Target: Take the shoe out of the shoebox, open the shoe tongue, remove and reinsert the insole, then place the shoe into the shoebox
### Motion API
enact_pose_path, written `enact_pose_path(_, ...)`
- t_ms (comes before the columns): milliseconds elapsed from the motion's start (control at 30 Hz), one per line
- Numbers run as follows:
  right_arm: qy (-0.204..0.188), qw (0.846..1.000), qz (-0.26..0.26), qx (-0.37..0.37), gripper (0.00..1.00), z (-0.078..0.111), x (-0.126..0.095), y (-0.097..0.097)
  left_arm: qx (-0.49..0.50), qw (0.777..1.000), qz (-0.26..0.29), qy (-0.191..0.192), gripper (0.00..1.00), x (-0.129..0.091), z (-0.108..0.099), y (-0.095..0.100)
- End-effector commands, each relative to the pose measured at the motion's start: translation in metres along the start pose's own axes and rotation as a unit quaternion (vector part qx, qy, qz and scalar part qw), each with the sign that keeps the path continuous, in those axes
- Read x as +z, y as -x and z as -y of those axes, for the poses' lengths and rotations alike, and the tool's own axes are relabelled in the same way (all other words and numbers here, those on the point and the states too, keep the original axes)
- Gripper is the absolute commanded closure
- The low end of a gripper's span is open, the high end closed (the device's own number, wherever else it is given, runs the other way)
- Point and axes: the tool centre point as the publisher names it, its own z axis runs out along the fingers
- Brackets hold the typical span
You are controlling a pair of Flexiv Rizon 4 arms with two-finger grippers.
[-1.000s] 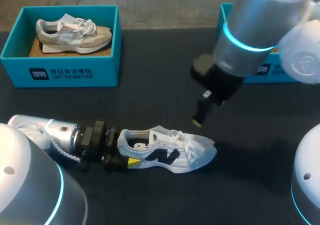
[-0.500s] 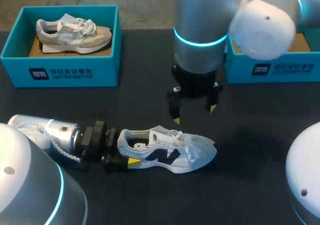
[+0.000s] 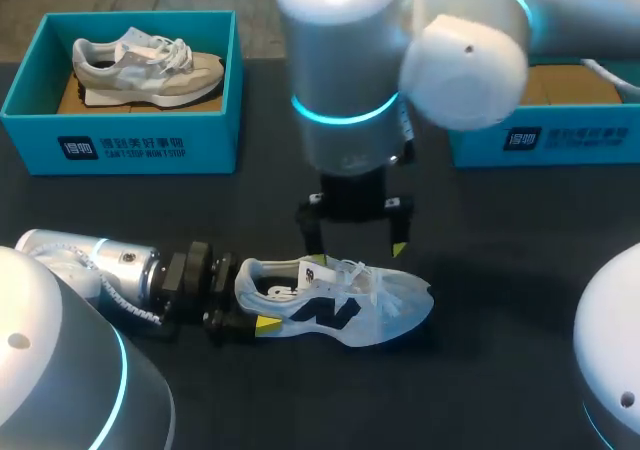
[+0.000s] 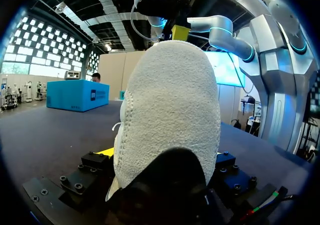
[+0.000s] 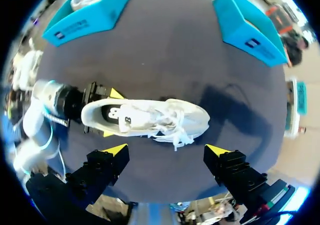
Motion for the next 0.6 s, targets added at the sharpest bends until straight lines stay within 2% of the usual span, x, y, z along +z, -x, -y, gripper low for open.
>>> enact_pose_path(33, 0.011, 0.998, 0.056, 0.032, 0.0, 0.006, 0.001, -0.02, 0.0, 1.0, 0.001, 0.0, 1.0, 0.001, -0.002, -0.001)
enact_pose_path(200, 0.01, 0.995, 0.086, 0.046, 0.0, 0.0, 0.007, -0.034, 0.0, 1.0, 0.001, 0.0, 1.0, 0.001, -0.002, -0.001)
enact_pose_path(600, 0.022, 0.989, 0.133, 0.059, 0.0, -0.006, 0.031, -0.051, 0.0, 1.0, 0.001, 0.0, 1.0, 0.001, -0.002, -0.001)
